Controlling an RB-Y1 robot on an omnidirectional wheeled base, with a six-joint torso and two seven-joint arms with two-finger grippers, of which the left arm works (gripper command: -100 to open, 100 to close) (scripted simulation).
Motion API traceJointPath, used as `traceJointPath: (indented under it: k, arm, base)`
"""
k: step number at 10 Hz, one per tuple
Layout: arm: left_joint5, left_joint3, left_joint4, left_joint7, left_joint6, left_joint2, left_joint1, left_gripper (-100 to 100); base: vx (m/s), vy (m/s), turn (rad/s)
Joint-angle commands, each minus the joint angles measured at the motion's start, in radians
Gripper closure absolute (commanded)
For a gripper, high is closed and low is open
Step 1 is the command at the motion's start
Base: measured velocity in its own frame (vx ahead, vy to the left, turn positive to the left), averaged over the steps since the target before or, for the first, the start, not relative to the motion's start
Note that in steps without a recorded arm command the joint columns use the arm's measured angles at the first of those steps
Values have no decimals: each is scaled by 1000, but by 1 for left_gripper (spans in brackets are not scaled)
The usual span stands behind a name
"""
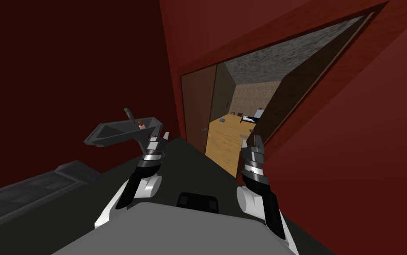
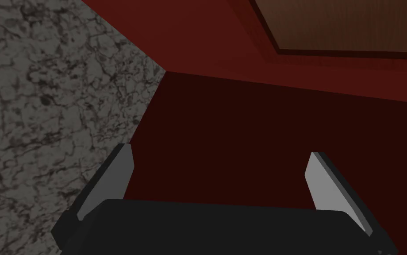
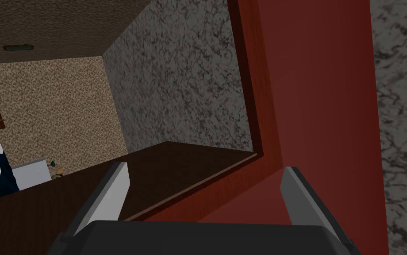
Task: Push the door open
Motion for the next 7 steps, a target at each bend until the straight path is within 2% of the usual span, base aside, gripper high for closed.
traceJointPath:
  k: [1, 7]
  arm:
    - [0, -7, 33, 3, -8, 6, -8, -100]
    - [1, -31, 155, 13, -39, 21, -36, -100]
  base:
    - [191, -2, -52]
    - [117, 30, -61]
